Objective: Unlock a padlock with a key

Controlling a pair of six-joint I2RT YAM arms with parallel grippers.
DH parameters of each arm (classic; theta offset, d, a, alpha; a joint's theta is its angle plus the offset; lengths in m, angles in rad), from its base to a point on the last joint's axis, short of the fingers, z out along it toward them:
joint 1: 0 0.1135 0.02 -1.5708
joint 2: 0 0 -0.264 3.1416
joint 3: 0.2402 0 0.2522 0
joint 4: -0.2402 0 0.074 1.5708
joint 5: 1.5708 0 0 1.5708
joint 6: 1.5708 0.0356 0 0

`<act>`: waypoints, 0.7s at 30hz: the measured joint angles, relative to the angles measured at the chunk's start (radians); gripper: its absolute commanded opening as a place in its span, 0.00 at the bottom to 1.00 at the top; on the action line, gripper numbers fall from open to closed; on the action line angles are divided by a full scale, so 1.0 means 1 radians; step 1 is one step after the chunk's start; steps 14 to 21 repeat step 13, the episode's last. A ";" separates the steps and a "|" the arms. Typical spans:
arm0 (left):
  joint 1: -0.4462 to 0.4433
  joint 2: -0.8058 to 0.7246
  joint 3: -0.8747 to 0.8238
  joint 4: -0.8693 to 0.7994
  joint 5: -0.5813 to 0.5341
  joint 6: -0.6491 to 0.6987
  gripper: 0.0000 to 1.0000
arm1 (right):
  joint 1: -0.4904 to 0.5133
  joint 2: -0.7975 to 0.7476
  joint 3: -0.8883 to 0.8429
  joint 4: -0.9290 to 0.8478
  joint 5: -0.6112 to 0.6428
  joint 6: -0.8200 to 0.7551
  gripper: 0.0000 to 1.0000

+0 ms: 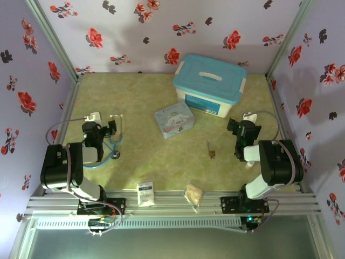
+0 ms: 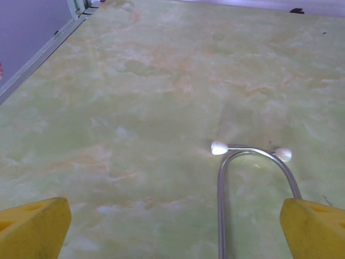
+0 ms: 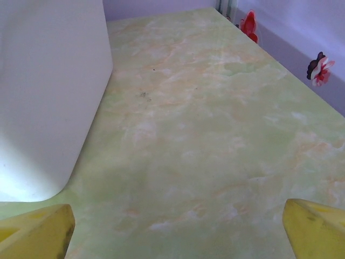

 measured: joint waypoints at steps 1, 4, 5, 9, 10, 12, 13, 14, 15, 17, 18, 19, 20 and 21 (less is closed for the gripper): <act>-0.006 0.000 0.000 0.005 -0.003 0.004 1.00 | 0.000 0.000 0.000 0.002 -0.002 0.000 0.99; -0.022 0.000 0.000 0.015 -0.015 0.014 1.00 | 0.000 0.000 0.000 0.002 -0.007 0.000 0.99; -0.026 0.000 0.000 0.016 -0.018 0.015 1.00 | 0.000 0.000 0.000 0.002 -0.007 0.000 0.99; -0.027 0.000 0.000 0.018 -0.027 0.017 1.00 | 0.000 0.000 0.000 0.002 -0.011 0.000 0.99; -0.027 0.000 0.000 0.018 -0.030 0.018 1.00 | 0.000 0.000 0.000 0.002 -0.013 0.000 0.99; -0.027 0.000 0.000 0.018 -0.033 0.018 1.00 | -0.003 0.000 0.004 0.000 -0.018 0.000 0.99; -0.027 0.000 0.000 0.018 -0.033 0.019 1.00 | -0.005 0.000 0.004 0.002 -0.020 0.000 0.99; -0.027 0.000 0.000 0.018 -0.033 0.019 1.00 | -0.005 0.000 0.004 0.002 -0.020 0.000 0.99; -0.027 0.000 0.000 0.018 -0.033 0.019 1.00 | -0.005 0.000 0.004 0.002 -0.020 0.000 0.99; -0.027 0.000 0.000 0.018 -0.033 0.019 1.00 | -0.005 0.000 0.004 0.002 -0.020 0.000 0.99; -0.027 0.000 0.000 0.018 -0.033 0.019 1.00 | -0.005 0.000 0.004 0.002 -0.020 0.000 0.99; -0.027 0.000 0.000 0.018 -0.033 0.019 1.00 | -0.005 0.000 0.004 0.002 -0.020 0.000 0.99; -0.027 0.000 0.000 0.018 -0.033 0.019 1.00 | -0.005 0.000 0.004 0.002 -0.020 0.000 0.99; -0.027 0.000 0.000 0.018 -0.033 0.019 1.00 | -0.005 0.000 0.004 0.002 -0.020 0.000 0.99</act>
